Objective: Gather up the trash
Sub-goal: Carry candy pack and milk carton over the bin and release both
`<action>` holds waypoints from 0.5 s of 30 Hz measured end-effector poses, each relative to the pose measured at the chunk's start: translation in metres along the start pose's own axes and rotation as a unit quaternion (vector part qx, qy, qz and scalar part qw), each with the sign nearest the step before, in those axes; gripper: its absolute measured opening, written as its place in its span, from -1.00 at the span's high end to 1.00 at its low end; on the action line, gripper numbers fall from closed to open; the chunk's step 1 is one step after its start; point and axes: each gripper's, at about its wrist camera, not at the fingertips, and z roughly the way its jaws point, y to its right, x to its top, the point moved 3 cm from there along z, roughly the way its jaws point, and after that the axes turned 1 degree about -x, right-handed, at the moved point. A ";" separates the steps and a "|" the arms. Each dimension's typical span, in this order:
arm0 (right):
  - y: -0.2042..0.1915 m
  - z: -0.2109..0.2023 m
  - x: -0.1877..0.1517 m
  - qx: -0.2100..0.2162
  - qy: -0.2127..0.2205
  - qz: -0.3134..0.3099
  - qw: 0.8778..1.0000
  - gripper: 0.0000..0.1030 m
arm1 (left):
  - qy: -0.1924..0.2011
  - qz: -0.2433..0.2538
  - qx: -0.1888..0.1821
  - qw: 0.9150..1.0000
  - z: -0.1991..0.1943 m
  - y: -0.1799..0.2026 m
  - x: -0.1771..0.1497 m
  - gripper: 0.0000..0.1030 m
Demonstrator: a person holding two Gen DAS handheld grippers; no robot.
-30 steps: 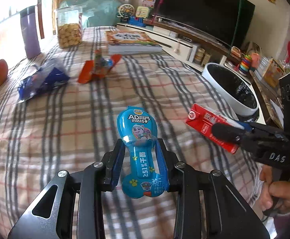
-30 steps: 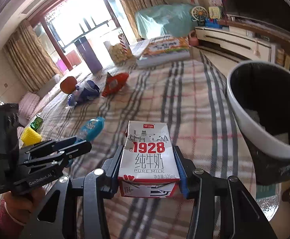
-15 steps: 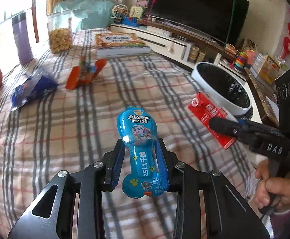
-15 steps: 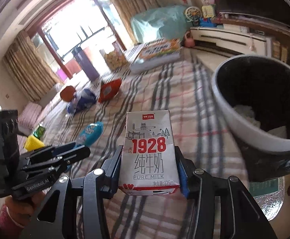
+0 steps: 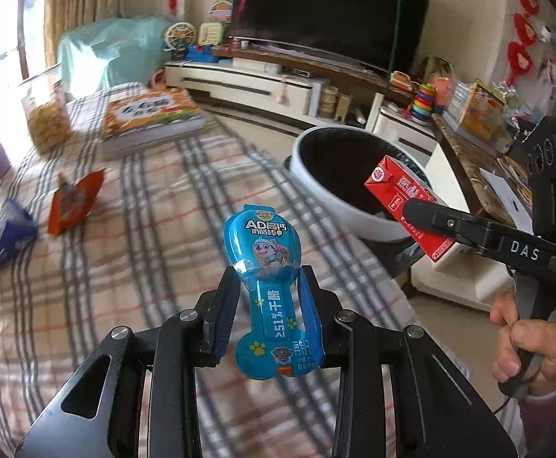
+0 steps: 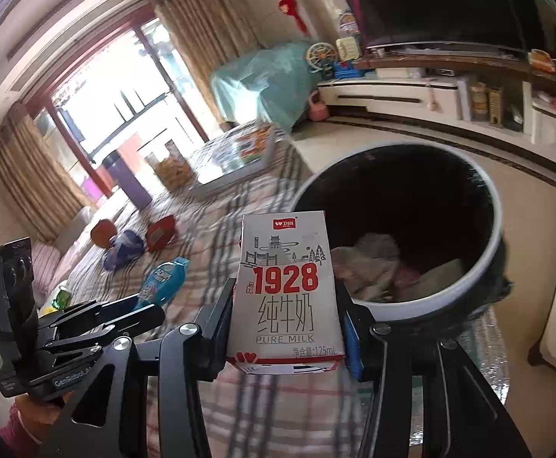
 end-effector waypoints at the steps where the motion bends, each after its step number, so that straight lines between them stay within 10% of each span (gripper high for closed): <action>1: 0.005 -0.002 0.002 -0.003 0.002 0.004 1.000 0.07 | 0.000 0.003 -0.002 1.000 0.002 0.003 0.002 0.41; 15: 0.045 -0.010 0.015 -0.025 0.014 0.027 0.999 0.07 | 0.000 0.029 -0.020 0.999 0.024 0.039 0.031 0.41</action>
